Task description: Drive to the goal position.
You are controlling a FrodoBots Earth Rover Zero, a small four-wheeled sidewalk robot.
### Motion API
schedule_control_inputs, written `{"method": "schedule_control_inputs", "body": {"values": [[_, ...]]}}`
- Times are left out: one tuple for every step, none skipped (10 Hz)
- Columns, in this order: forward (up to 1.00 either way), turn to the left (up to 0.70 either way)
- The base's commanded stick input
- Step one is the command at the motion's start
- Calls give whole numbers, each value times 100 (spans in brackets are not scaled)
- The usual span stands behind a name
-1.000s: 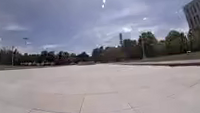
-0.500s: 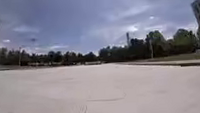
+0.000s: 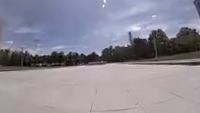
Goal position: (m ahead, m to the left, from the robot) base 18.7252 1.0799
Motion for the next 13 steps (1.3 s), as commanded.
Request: {"method": "schedule_control_inputs", "body": {"values": [[70,2],[70,2],[70,2],[70,3],[70,2],[70,3],[70,3],[70,2],[70,3],[70,3],[70,3],[70,3],[70,3]]}}
